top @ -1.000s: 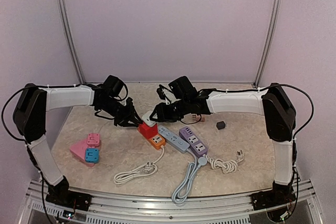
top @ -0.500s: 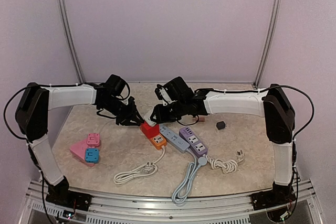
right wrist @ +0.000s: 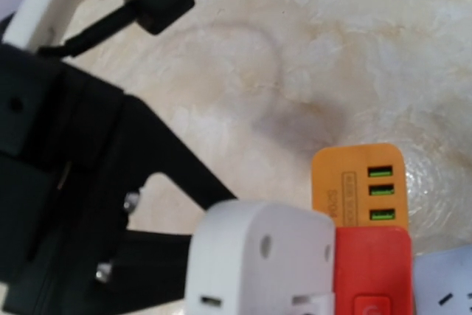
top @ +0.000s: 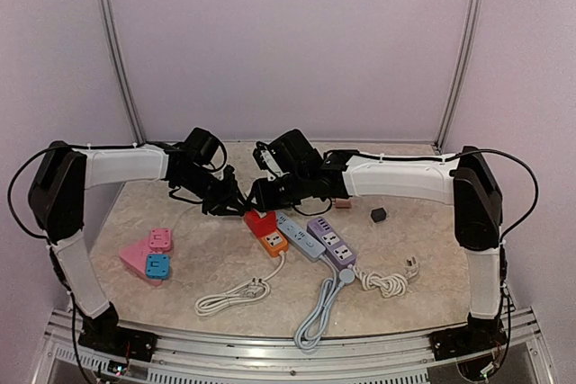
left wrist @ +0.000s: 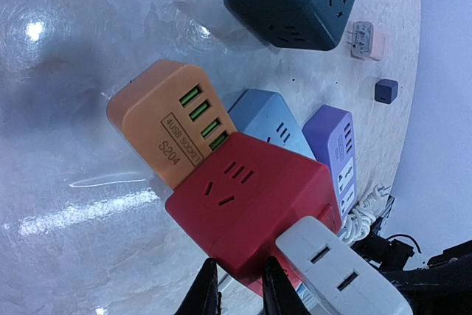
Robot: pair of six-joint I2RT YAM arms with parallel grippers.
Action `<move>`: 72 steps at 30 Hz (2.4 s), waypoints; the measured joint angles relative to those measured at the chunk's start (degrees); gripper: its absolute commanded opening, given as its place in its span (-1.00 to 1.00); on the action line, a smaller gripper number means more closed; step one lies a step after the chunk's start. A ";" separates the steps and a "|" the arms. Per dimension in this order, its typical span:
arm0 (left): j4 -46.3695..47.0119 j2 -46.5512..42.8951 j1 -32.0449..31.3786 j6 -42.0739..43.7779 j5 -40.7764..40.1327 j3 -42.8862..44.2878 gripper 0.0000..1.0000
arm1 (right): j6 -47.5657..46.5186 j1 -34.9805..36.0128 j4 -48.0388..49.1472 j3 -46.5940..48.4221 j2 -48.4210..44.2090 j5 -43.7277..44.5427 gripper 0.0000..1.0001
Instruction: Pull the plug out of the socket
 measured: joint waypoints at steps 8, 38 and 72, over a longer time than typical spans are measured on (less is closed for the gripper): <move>-0.02 0.02 -0.11 0.00 -0.22 0.13 -0.62 | 1.60 -1.40 0.61 -2.12 0.00 -0.39 -0.22; -3.56 2.47 -1.53 0.33 -2.08 4.39 -0.63 | 7.19 -4.20 10.78 -10.67 -1.79 -5.99 -1.00; -3.54 5.25 -4.17 1.25 -4.83 7.72 -0.63 | 16.65 -8.41 30.73 -24.87 -5.49 -16.09 -1.00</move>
